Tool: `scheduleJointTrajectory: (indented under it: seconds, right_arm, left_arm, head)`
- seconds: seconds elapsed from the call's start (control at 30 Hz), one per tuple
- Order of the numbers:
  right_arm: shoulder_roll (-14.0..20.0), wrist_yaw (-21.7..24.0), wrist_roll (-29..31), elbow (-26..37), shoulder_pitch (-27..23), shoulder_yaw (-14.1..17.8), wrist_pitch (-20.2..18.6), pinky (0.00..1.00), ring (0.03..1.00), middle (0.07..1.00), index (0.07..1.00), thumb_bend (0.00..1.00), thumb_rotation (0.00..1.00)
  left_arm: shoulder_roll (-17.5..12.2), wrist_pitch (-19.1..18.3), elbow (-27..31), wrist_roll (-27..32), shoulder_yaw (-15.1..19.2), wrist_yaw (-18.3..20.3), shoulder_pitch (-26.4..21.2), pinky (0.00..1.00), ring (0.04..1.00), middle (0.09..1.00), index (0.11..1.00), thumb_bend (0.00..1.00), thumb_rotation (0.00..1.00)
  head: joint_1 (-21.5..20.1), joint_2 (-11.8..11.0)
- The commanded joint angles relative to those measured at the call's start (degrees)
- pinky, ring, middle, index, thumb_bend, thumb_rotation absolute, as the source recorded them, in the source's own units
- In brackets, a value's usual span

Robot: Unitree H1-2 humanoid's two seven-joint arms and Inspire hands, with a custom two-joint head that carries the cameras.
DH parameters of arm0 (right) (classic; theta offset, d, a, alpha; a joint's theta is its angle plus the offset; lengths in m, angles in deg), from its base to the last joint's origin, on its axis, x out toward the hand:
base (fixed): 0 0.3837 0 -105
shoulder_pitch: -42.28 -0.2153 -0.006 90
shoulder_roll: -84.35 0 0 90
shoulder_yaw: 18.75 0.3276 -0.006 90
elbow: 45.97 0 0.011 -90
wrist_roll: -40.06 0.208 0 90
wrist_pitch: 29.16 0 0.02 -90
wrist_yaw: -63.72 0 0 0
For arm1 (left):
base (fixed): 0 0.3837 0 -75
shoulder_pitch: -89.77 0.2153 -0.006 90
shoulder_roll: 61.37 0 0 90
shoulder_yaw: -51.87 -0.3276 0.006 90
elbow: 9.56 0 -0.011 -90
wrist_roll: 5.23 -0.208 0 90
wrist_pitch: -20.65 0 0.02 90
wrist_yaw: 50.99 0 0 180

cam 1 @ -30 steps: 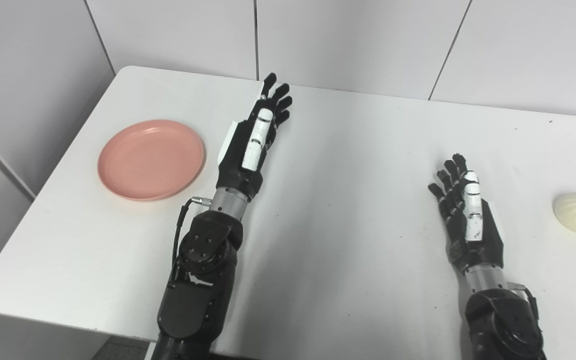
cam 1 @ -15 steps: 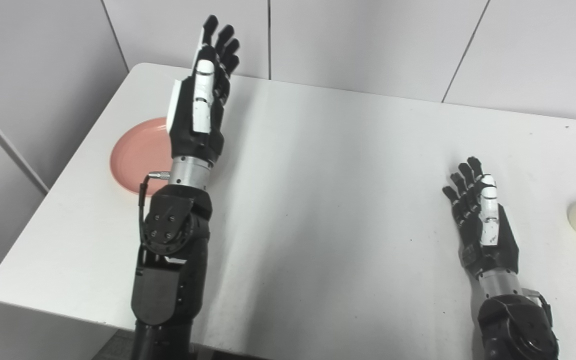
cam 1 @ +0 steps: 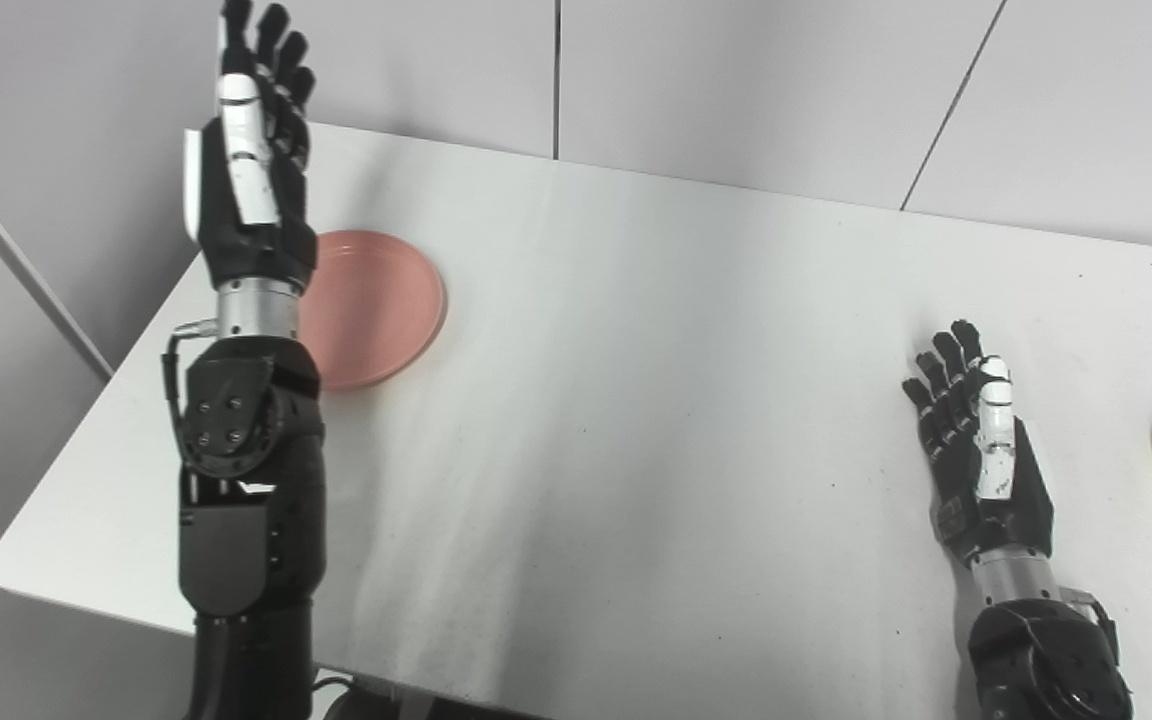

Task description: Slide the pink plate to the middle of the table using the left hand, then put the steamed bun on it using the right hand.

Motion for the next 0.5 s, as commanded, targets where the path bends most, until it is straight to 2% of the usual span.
scheduleJointTrajectory:
  seconds: [0.0, 0.13, 0.47]
  right_arm:
    - [0.7, 0.5, 0.0, -0.8, 0.3, 0.2, -0.3, 1.00, 1.000, 1.000, 1.000, 0.18, 1.00]
    - [0.7, 0.4, -0.2, -0.4, 0.3, 0.2, -0.4, 1.00, 1.000, 1.000, 1.000, 0.18, 1.00]
    - [0.1, -0.3, 0.5, 0.6, 0.4, 0.6, -1.7, 1.00, 1.000, 1.000, 1.000, 0.17, 1.00]
  left_arm:
    - [-1.5, 2.5, 0.2, 1.4, 1.1, -0.7, -1.6, 1.00, 0.976, 0.973, 0.986, 0.52, 1.00]
    - [-3.8, 3.9, -2.5, 2.5, 3.2, -0.4, -1.2, 1.00, 0.975, 0.977, 0.992, 0.53, 1.00]
    - [-6.8, 4.5, -7.6, 5.1, 5.4, -0.2, -0.2, 1.00, 0.973, 0.972, 0.984, 0.54, 1.00]
  head:
    - [0.1, 0.0]
    - [0.1, 0.0]
    - [1.2, -0.4]
